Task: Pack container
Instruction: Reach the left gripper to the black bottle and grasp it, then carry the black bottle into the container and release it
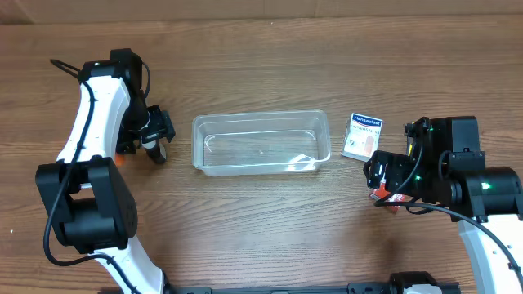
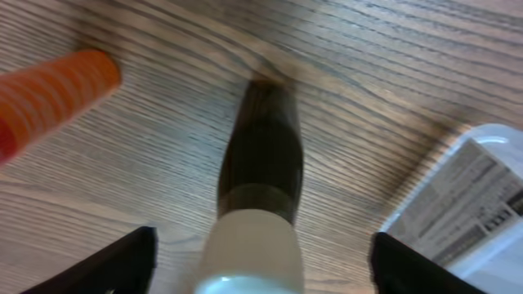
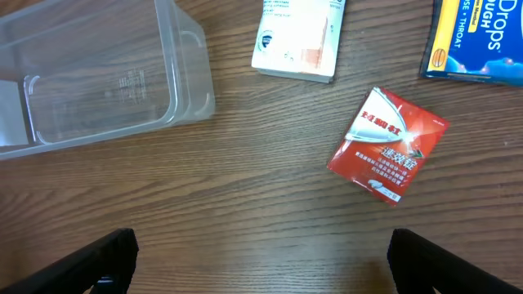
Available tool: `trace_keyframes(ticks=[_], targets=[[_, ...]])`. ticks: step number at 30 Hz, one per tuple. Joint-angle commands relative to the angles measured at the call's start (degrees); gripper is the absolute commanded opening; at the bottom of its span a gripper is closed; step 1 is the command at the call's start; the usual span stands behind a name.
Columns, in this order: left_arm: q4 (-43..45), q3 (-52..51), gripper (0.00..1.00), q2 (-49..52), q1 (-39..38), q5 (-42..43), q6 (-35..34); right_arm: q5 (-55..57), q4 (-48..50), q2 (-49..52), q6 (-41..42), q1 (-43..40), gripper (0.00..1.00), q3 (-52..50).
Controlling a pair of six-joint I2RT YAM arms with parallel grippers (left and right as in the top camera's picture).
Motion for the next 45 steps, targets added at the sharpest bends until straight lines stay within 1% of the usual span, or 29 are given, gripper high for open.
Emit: trace_keyframes(ticks=[1, 2, 4, 7, 11, 16, 17, 18, 19, 21, 23, 24, 26, 28, 29, 31, 33, 36, 41, 45], targets=[[-0.02, 1.09, 0.64, 0.74, 0.07, -2.19, -0.61, 0.15, 0.22, -0.26, 0.02, -0.17, 1.0, 1.53], [-0.15, 1.09, 0.55, 0.74, 0.07, -2.14, -0.61, 0.15, 0.22, -0.26, 0.02, -0.17, 1.0, 1.53], [-0.94, 1.09, 0.48, 0.74, 0.07, -2.12, -0.61, 0.15, 0.2, -0.26, 0.02, -0.17, 1.0, 1.53], [-1.92, 1.09, 0.4, 0.72, 0.04, -2.12, -0.61, 0.15, 0.22, -0.26, 0.02, -0.17, 1.0, 1.53], [-1.88, 1.09, 0.32, 0.72, 0.04, -2.16, -0.61, 0.15, 0.2, -0.26, 0.02, -0.17, 1.0, 1.53], [-0.79, 1.11, 0.28, 0.72, 0.04, -2.16, -0.59, 0.15, 0.22, -0.26, 0.02, -0.17, 1.0, 1.53], [-0.74, 1.11, 0.25, 0.72, 0.0, -2.16, -0.59, 0.15, 0.26, -0.26, 0.02, -0.17, 1.0, 1.53], [-0.92, 1.27, 0.2, 0.72, -0.04, -2.16, -0.59, 0.17, 0.28, -0.26, 0.02, -0.17, 1.0, 1.53], [-1.42, 1.73, 0.19, 0.72, -0.07, -2.14, -0.61, 0.59, 0.26, -0.26, 0.04, -0.17, 1.0, 1.53], [-5.05, 5.42, 0.09, 0.7, -0.26, -1.92, -0.7, 0.59, 0.26, -0.26, 0.04, -0.17, 1.0, 1.53], [-8.7, 9.53, 0.06, 0.35, -1.18, -1.92, -1.31, 0.57, 0.28, -0.26, 0.04, -0.17, 1.0, 1.53], [-12.11, 14.56, 0.06, -1.18, -3.04, -1.9, -1.53, 0.57, 0.28, -0.26, 0.04, -0.17, 1.0, 1.53], [-15.13, 20.79, 0.06, -4.5, -6.97, -1.88, -2.21, 0.57, 0.28, -0.26, 0.04, -0.17, 1.0, 1.53], [-15.41, 25.2, 0.06, -8.87, -12.85, -1.64, -2.84, 0.57, 0.31, -0.26, 0.04, -0.17, 1.0, 1.53], [-14.56, 25.4, 0.07, -10.75, -16.04, -1.9, -2.84, 0.57, 0.46, -0.26, 0.04, -0.17, 1.0, 1.53], [-14.64, 25.14, 0.06, -11.02, -19.87, -1.92, -3.41, 0.57, 0.57, -0.26, 0.04, -0.17, 1.0, 1.53], [-14.58, 22.97, 0.06, -9.05, -21.9, -1.49, -5.46, 0.55, 0.52, -0.26, 0.04, -0.17, 1.0, 1.53], [-13.09, 18.6, 0.06, -6.1, -22.47, -1.44, -6.23, 0.57, 0.46, -0.26, 0.07, -0.17, 1.0, 1.53], [-7.65, 11.17, 0.07, -1.95, -22.47, -0.39, -6.21, 0.55, 0.46, -0.26, 0.04, -0.17, 1.0, 1.53], [-5.64, 10.99, 0.11, 2.34, -22.47, -0.44, -6.16, 0.57, 0.44, -0.26, 0.04, -0.17, 1.0, 1.53]])
